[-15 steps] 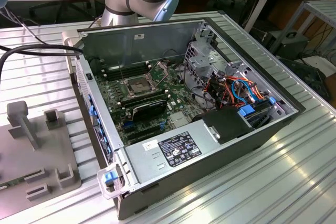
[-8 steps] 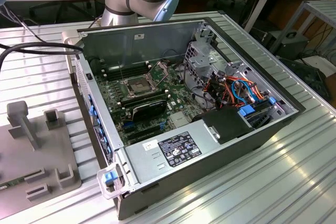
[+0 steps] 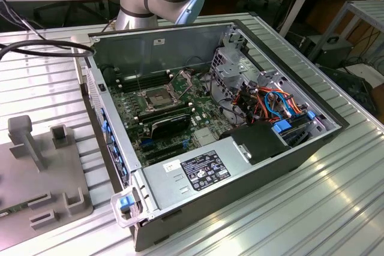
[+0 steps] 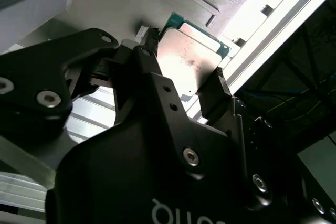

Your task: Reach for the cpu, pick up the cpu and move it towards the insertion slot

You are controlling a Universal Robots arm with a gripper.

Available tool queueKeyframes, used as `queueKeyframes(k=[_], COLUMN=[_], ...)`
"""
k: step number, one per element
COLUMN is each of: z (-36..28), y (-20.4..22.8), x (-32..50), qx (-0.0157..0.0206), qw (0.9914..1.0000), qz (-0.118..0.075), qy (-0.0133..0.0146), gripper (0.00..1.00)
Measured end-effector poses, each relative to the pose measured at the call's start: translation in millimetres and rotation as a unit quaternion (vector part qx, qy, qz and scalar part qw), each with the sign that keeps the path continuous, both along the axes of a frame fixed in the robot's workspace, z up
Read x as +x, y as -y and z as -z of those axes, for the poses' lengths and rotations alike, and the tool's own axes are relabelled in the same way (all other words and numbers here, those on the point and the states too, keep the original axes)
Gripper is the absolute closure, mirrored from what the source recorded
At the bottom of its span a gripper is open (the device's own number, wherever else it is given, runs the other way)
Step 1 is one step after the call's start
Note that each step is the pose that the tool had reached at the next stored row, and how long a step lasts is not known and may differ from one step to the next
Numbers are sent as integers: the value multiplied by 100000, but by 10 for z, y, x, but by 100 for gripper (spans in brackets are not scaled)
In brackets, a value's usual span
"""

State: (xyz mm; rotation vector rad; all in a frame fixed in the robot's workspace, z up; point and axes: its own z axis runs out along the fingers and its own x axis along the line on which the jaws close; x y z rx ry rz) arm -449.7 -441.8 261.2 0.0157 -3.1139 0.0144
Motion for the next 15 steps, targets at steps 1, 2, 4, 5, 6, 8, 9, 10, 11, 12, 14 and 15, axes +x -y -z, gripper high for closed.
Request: queueKeyframes(k=[1,2,4,5,6,8,9,10,11,12,14,15], z=[-6,-17,-42,-55,-70,-99,-122,-135,-148,-168,-212,-229], y=[0,0,0,0,0,0,0,0,0,0,0,0], x=[1,0,2,3,3,5,6,7,7,9,12,13], qx=[16,30,53,54,62,68,69,75,79,84,90,96], qw=[100000,100000,100000,100000,100000,99999,99999,99999,99999,99998,99997,99997], qz=[-3,-2,-3,-2,1,0,0,-3,-3,-2,1,-2], qy=[-38,-78,-175,-224,-261,-355,-430,-468,-517,-585,-756,-818], gripper=[45,45,45,45,45,45,45,45,45,45,45,45])
